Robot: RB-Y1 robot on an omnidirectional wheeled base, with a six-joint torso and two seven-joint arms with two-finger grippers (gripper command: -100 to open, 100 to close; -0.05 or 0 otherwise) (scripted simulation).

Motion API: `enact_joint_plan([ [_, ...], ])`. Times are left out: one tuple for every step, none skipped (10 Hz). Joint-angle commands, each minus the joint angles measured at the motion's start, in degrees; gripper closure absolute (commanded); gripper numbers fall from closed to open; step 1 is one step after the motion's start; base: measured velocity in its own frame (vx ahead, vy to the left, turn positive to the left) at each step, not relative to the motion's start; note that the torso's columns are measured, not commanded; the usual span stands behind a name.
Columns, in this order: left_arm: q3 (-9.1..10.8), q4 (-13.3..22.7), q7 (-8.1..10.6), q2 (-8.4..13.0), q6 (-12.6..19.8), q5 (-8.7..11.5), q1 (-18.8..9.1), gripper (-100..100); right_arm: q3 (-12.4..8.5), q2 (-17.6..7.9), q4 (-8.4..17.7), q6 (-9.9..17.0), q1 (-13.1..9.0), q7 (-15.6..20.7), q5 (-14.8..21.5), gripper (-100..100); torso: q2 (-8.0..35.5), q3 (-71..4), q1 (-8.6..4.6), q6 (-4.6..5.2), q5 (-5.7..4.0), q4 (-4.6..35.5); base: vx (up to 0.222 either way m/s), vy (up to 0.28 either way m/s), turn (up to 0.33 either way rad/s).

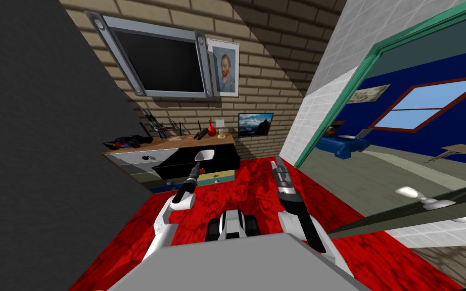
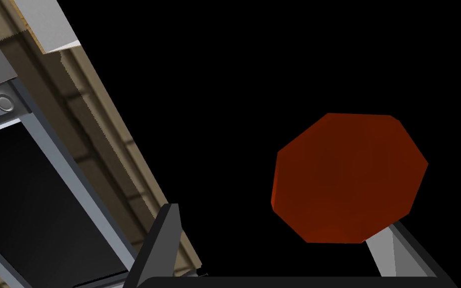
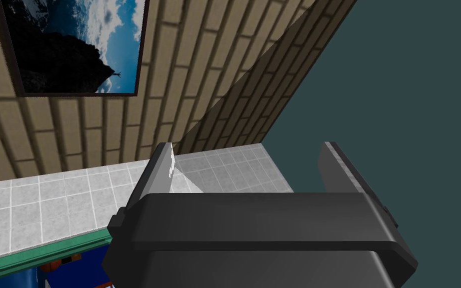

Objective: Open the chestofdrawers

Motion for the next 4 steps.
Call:
enact_joint_plan([
  [-0.02,0.1,0.00,0.0,0.1,0.0,0.1,0,0.0,0.0,0.0,0.0,0.0,0.0,0.0,0,-0.1,0.0,0.06,0.04,0.06,-0.1,0.000,0.000,0.000],
  [-0.03,0.2,0.00,0.0,0.2,0.0,0.2,0,0.0,0.0,0.0,0.0,0.0,0.0,0.0,0,-0.2,-0.1,0.11,0.06,0.10,-0.2,0.000,0.000,0.000],
  [-0.04,0.3,0.00,0.0,0.3,0.0,0.3,0,0.0,0.0,0.0,0.0,0.0,0.0,0.0,0,-0.3,-0.1,0.14,0.06,0.13,-0.2,0.000,0.000,0.000],
  [-0.04,0.4,-0.01,0.0,0.3,0.0,0.3,0,0.0,0.0,0.0,0.0,0.0,0.0,0.0,0,-0.3,-0.1,0.16,0.06,0.15,-0.3,0.000,0.000,0.000],
])
